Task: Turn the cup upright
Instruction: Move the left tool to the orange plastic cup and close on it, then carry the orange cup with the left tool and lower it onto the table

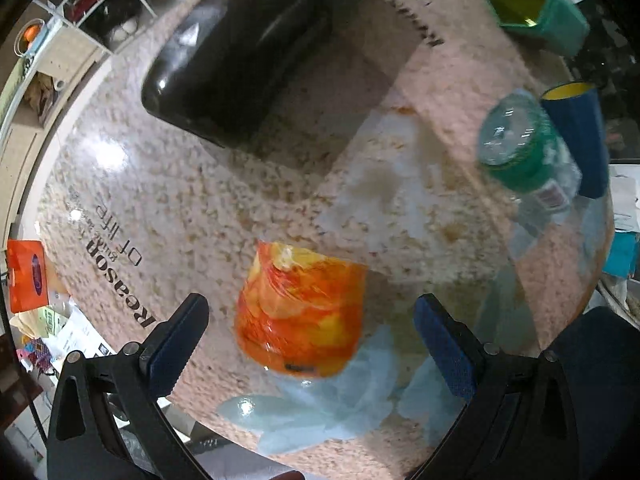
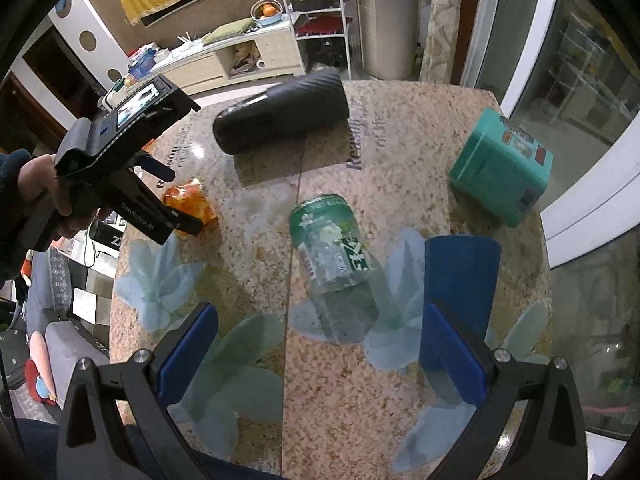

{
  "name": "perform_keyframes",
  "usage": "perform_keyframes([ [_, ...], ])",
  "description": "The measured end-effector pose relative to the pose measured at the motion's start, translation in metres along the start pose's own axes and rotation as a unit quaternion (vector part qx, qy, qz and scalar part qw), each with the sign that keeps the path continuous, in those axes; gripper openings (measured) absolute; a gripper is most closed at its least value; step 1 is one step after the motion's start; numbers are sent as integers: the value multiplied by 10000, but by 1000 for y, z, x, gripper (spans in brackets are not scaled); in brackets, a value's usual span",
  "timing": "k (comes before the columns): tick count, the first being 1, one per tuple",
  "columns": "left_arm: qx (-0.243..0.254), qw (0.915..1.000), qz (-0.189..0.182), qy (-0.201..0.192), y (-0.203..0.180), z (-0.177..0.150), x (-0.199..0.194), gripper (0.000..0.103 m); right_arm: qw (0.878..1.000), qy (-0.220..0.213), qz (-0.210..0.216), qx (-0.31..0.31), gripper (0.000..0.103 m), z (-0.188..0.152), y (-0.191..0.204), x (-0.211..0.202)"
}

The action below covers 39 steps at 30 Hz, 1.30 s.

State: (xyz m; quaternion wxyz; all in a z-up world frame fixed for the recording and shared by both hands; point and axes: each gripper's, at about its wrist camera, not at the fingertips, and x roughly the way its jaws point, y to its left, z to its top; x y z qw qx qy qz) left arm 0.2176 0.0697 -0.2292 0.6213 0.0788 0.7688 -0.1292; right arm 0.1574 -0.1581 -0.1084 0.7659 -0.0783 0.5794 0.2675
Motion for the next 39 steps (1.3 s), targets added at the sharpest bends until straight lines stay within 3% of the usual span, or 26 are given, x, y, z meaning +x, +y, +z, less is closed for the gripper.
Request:
perform_keyframes([
  [5, 28, 9995, 202, 246, 6, 5, 24, 103, 9999, 55, 5, 124, 103, -1, -7, 0],
  [9, -213, 9993, 99, 278, 13, 8, 40, 103, 9998, 102, 7, 171, 103, -3, -9, 2],
  [13, -368, 9982, 173, 443, 24, 13, 49, 85, 9997, 130, -11, 203, 103, -5, -10, 3],
  [16, -284, 9984, 224, 430, 27, 14, 49, 80, 9997, 116, -20, 224, 103, -4, -10, 3],
  [19, -307, 9988, 219, 313, 29, 7, 44, 69, 9997, 95, -24, 240, 103, -5, -10, 2],
  [33, -693, 9975, -139, -76, 22, -10, 30, 67, 9997, 36, -59, 233, 103, -8, -3, -1],
  [39, -735, 9958, -189, -507, 22, -9, -8, 67, 9994, -119, -99, 304, 103, -9, -1, -14],
])
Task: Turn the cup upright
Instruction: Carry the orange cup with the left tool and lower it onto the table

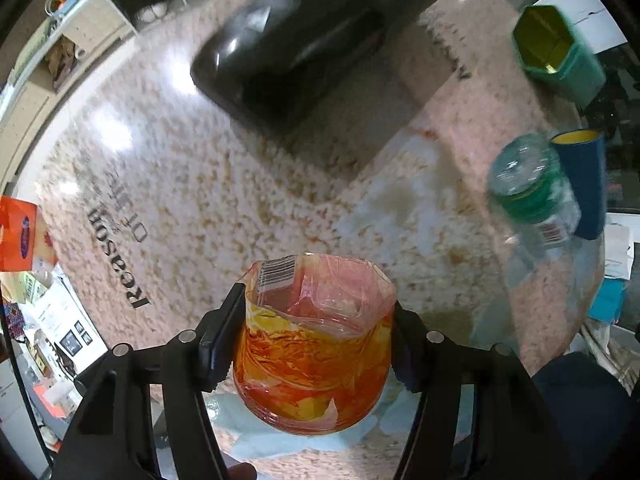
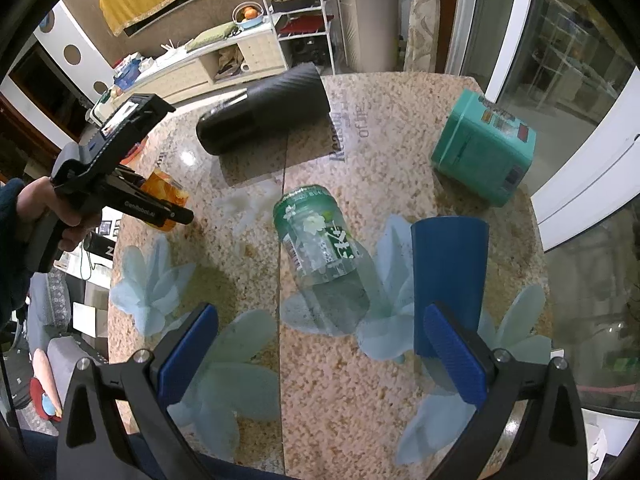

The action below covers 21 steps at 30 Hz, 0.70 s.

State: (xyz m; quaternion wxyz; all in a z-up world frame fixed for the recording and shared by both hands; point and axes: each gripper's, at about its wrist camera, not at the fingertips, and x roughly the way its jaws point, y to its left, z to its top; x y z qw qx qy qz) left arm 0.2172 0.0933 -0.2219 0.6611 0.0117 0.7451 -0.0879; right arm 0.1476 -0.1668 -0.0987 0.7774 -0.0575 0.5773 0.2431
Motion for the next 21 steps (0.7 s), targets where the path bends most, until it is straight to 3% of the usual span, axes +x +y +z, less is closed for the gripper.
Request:
perform_keyframes([
  [9, -431, 9970, 82, -638, -58, -39, -59, 67, 9987, -347, -235, 279, 103, -14, 6, -31],
  [15, -547, 9954, -195, -766, -92, -71, -57, 67, 9972, -452, -373, 458, 103, -32, 11, -49],
  [16, -279, 9956, 46, -888, -98, -75, -56, 67, 9970, -472, -386, 476, 103, -35, 13, -51],
  [21, -253, 9949, -135, -971, -125, -103, -51, 67, 9971, -414, -287, 577, 103, -49, 18, -57],
])
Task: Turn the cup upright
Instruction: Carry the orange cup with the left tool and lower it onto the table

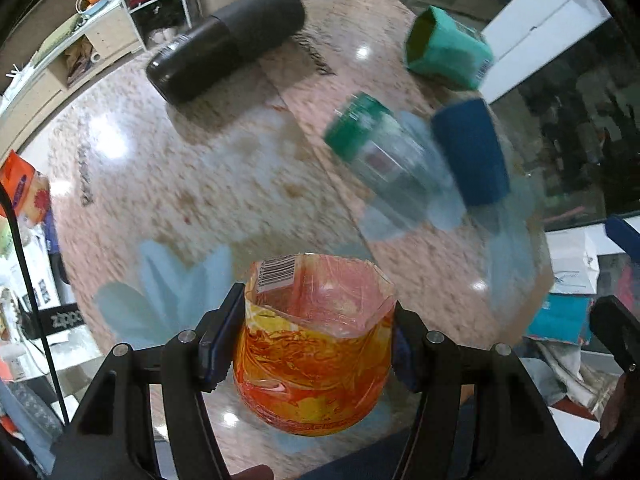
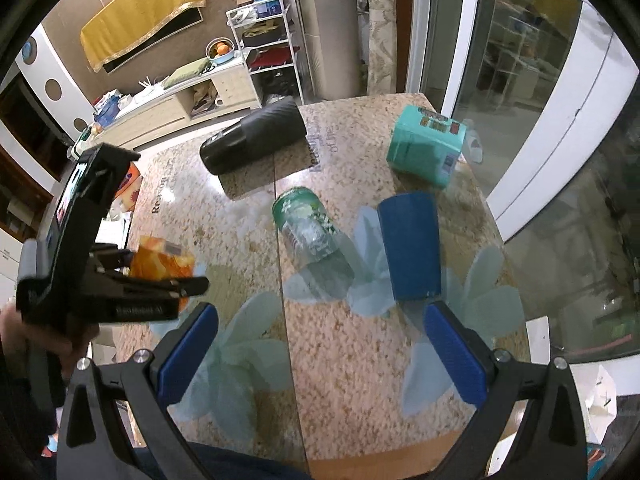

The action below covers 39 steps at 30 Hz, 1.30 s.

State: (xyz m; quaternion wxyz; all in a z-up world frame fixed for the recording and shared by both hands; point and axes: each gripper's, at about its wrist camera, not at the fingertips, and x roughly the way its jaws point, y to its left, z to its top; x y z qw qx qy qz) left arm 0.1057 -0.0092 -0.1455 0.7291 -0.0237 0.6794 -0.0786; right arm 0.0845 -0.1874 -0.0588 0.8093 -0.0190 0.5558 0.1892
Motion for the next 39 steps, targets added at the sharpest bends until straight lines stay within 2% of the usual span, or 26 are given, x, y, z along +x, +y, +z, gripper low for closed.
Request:
perform_keyframes([
  [5, -150, 9999, 1, 44, -15, -22, 6, 67, 9998, 207, 1, 9, 103, -7, -3, 6],
  [13, -764, 9970, -90, -94, -30, -43, 6, 68, 9982, 523, 50, -286, 103, -17, -19, 27],
  [23, -1265, 9913, -362, 99, -59, -59, 50, 68, 9940, 901, 68, -615, 103, -34, -47, 60],
  [27, -1377, 9892, -449, 207, -66, -63, 69, 68, 9923, 1070, 83, -617, 103, -42, -56, 76],
  [39, -1536, 9868, -340, 382, -74, -66, 100, 68, 9894, 1234, 172, -752, 103, -48, -66, 88],
])
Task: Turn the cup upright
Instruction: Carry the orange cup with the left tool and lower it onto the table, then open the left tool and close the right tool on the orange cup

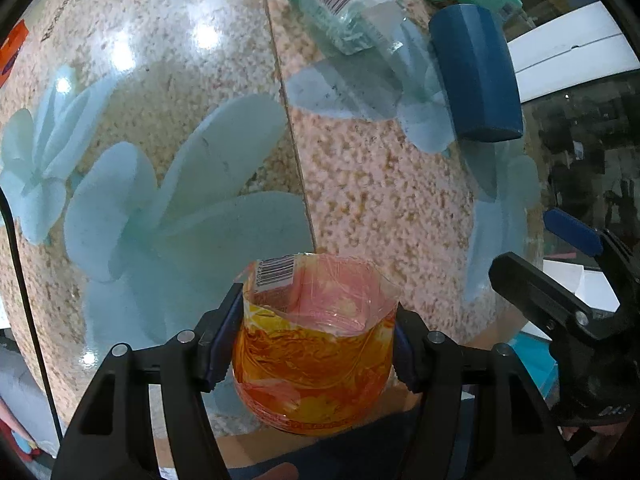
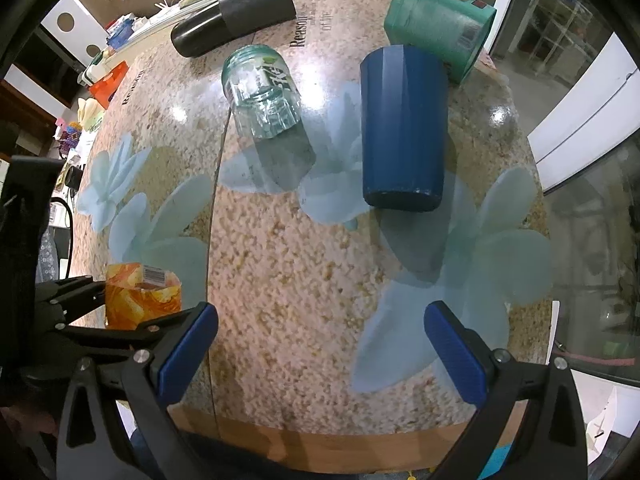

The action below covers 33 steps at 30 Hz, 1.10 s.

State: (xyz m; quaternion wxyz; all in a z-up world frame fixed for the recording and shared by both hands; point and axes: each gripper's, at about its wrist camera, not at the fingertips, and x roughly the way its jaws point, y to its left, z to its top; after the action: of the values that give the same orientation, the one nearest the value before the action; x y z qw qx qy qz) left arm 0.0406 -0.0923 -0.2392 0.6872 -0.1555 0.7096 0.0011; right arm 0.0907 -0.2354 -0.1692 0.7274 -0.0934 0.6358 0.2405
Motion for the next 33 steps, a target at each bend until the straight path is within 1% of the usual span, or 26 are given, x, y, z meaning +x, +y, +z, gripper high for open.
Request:
perform_keyframes([
  [4, 7, 10000, 22, 5, 1, -1, 5, 69, 10000, 11, 8, -24, 103, 0, -1, 2],
  [7, -29, 10000, -45, 37, 1, 0, 11, 72, 10000, 6, 18, -21, 103, 0, -2, 2],
  [8, -34, 10000, -33, 30, 2, -1, 12, 77, 10000, -5, 19, -16, 103, 0, -2, 2],
  [9, -39, 10000, -19, 36, 2, -2, 15, 79, 10000, -12, 17, -9, 103, -1, -2, 1],
  [11, -31, 10000, -63, 56, 3, -2, 17, 94, 10000, -18, 5, 4, 103, -2, -2, 0],
  [13, -23, 9998, -184, 41, 2, -2, 16, 103, 10000, -26, -7, 31, 103, -3, -5, 0],
  [17, -15, 9993, -368, -11, -1, -2, 9, 103, 9999, -34, 11, 144, 103, -4, -9, -4],
  [18, -9, 9991, -415, -21, 5, -1, 4, 103, 9998, -46, 32, 181, 103, -5, -10, -6],
  [24, 186, 9981, -591, -45, 7, -3, -19, 103, 9990, -195, 170, 361, 103, -3, -9, -23],
  [29, 429, 9957, -797, -220, 10, -7, -51, 103, 9983, -293, 259, 435, 103, 0, 2, -40],
  [33, 580, 9950, -721, -371, 26, -16, -78, 103, 9986, -305, 298, 298, 103, 1, 24, -53],
])
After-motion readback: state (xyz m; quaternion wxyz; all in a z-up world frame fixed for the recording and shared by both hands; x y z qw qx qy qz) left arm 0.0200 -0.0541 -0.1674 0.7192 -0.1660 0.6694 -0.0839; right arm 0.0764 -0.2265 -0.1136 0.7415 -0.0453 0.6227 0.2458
